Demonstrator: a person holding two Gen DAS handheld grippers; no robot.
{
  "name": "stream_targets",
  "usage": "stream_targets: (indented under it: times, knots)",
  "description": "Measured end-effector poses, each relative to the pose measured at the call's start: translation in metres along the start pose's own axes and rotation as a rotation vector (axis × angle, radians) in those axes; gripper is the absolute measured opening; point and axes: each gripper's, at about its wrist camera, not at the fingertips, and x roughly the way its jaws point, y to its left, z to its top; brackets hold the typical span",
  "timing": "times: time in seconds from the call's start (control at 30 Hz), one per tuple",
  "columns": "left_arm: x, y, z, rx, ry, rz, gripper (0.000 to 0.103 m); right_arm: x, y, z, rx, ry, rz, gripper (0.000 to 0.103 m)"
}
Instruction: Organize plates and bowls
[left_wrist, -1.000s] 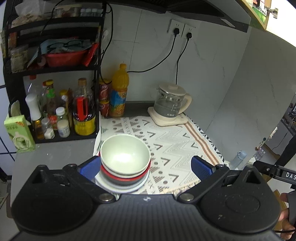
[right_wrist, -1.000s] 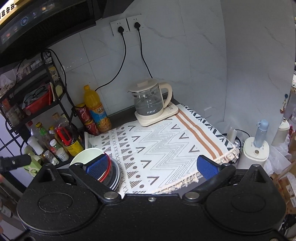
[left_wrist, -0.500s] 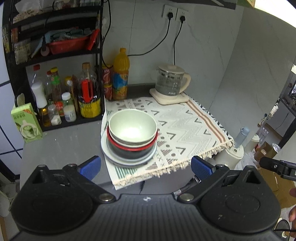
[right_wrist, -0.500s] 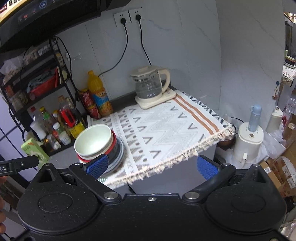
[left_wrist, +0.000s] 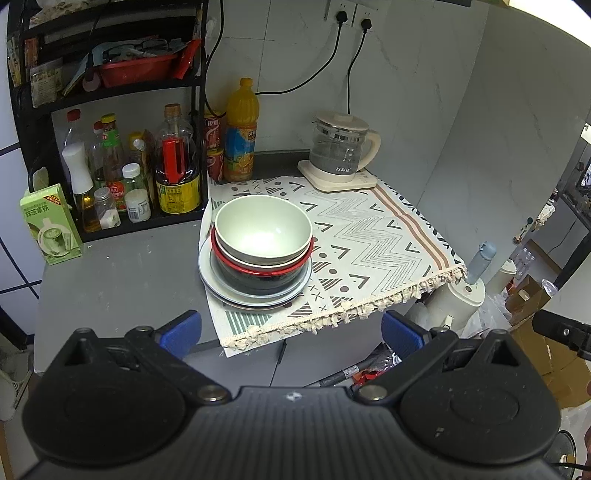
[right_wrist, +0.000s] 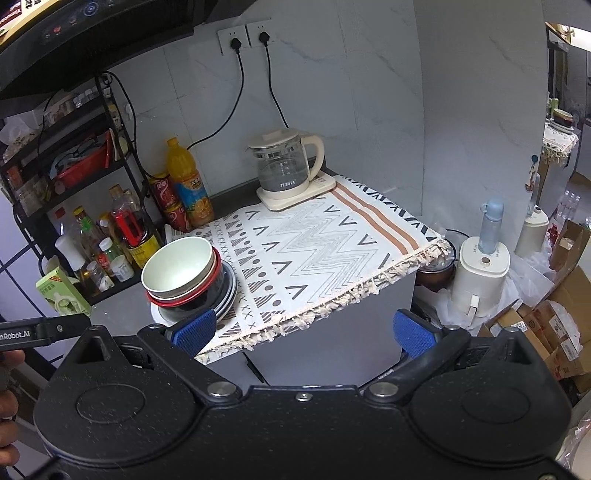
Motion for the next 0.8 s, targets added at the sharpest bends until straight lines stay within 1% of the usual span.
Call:
stream_targets:
  times: [0.37, 0.5, 0.8]
  knots:
    - [0.0014, 0.0047, 0.001, -0.002, 0.006, 0.003, 0.102, 0.0055, 0.006, 0.001, -0.003, 0.014, 0.027, 0.103]
    - [0.0022, 0.0048, 0.0017, -0.002, 0.007, 0.002, 0.102, 0.0047, 0.0056, 0.002, 0.01, 0.001, 0.03, 0.103]
    - [0.0045, 0.0052, 0.0022, -0.004, 0.01, 0.003, 0.103, 0.0062, 0.0048, 0.0035, 0.007, 0.0, 0.035, 0.103]
